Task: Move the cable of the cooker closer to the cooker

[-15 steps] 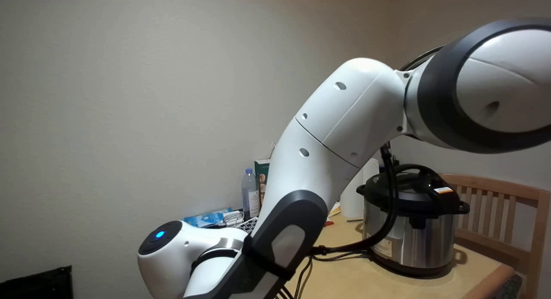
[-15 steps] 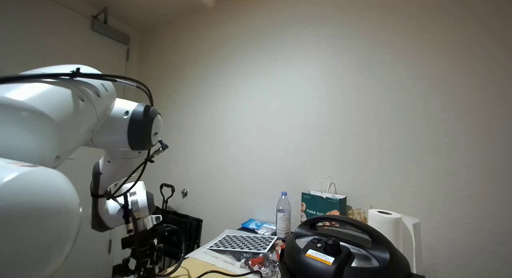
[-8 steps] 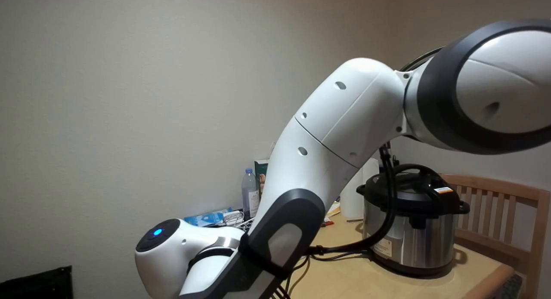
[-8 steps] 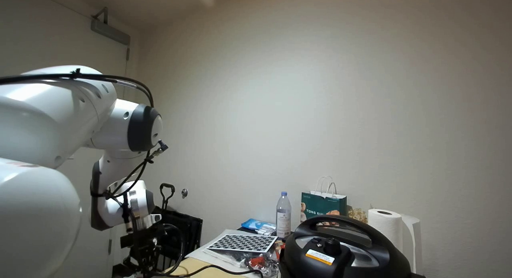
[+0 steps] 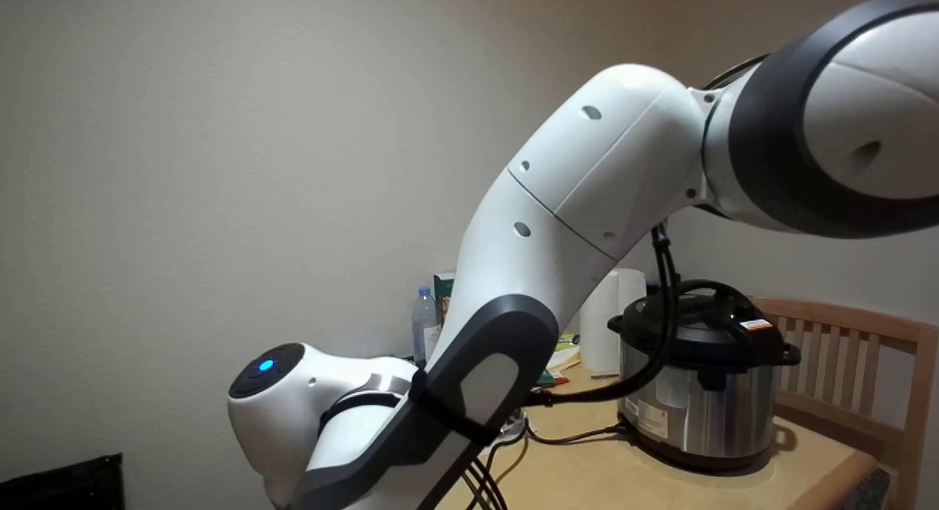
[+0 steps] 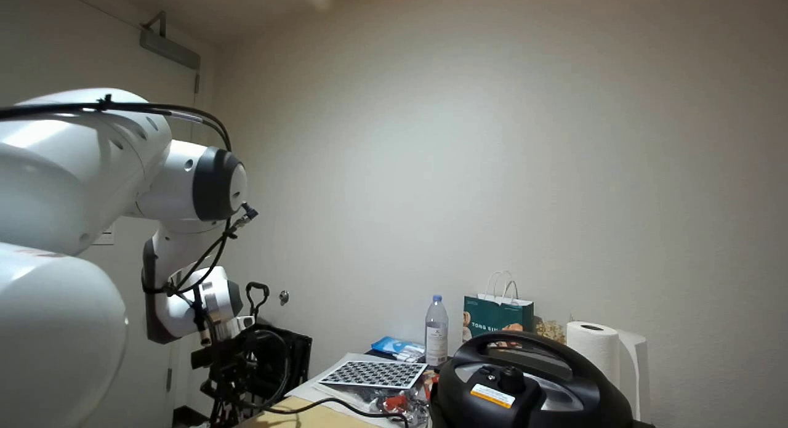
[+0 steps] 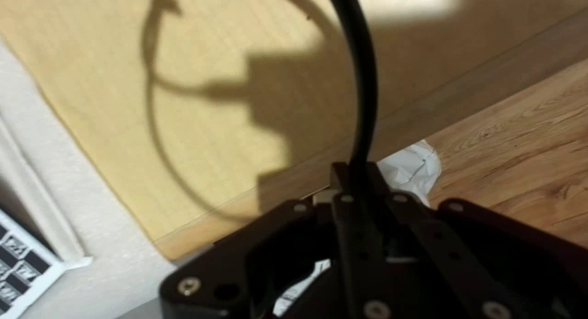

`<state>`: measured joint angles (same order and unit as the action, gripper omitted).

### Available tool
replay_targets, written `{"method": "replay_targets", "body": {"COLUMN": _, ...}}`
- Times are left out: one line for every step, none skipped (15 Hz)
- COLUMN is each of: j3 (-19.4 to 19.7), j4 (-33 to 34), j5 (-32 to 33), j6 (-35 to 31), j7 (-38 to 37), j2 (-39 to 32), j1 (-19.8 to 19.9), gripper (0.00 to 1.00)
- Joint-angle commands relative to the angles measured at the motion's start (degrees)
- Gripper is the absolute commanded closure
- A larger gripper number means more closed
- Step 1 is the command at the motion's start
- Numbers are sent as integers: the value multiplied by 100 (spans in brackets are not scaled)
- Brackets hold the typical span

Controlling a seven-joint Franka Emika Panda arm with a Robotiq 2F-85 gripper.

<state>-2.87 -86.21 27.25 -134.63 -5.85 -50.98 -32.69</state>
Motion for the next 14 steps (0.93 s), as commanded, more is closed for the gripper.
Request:
{"method": "replay_targets", "body": {"j3": 500, "j4": -1150, "j5": 371, "j6": -132, "j7": -1171, "j2": 1126, "j1": -375, "gripper": 93}}
{"method": "replay_targets", "body": {"j3": 560, "j4": -1427, "j5": 374, "j6": -47, "j7": -1472, "j2": 1386, "j1": -433, "gripper": 92}}
{"method": "replay_targets", "body": {"j3": 478, "j4": -1652, "j5": 232, "j6": 44, "j7": -1561, "j2": 1596, "j1": -381, "gripper": 92}}
{"method": "replay_targets", "body": {"j3": 382, "j4": -756, "j5": 248, "j6": 50, "j7": -1153, "j2": 878, "j1": -288, "gripper": 92}}
{"method": "replay_targets", "body": {"j3": 369, "j4": -897, "j5": 256, "j6": 58, "j7": -1206, "j2": 1025, "j1": -288, "gripper": 85}}
{"method": "replay_targets", "body": {"j3": 365, "j4": -879, "j5": 256, "j6": 58, "j7": -1205, "j2": 1031, "j1": -287, "gripper": 85}}
{"method": "replay_targets", "body": {"j3": 369, "j4": -843, "j5": 253, "j6": 58, "j7": -1203, "j2": 992, "j1": -288, "gripper": 85}}
{"method": "replay_targets", "body": {"j3": 372, "j4": -792, "j5": 248, "j6": 57, "j7": -1201, "j2": 925, "j1": -297, "gripper": 85}}
{"method": "replay_targets", "body": {"j3": 374, "j4": -763, "j5": 244, "j6": 56, "j7": -1199, "j2": 876, "j1": -301, "gripper": 85}}
{"method": "replay_targets", "body": {"j3": 377, "j4": -744, "j5": 242, "j6": 55, "j7": -1197, "j2": 846, "j1": -300, "gripper": 93}}
{"method": "replay_targets", "body": {"j3": 590, "j4": -812, "j5": 479, "j6": 47, "j7": -1460, "j2": 884, "j1": -434, "gripper": 93}}
{"method": "replay_targets", "body": {"j3": 779, "j4": -938, "j5": 667, "j6": 46, "j7": -1691, "j2": 953, "j1": -508, "gripper": 92}}
{"method": "replay_targets", "body": {"j3": 894, "j4": -1060, "j5": 788, "j6": 25, "j7": -1890, "j2": 1031, "j1": -523, "gripper": 92}}
{"method": "replay_targets", "body": {"j3": 1036, "j4": -1267, "j5": 922, "j6": -10, "j7": -2216, "j2": 1158, "j1": -537, "gripper": 92}}
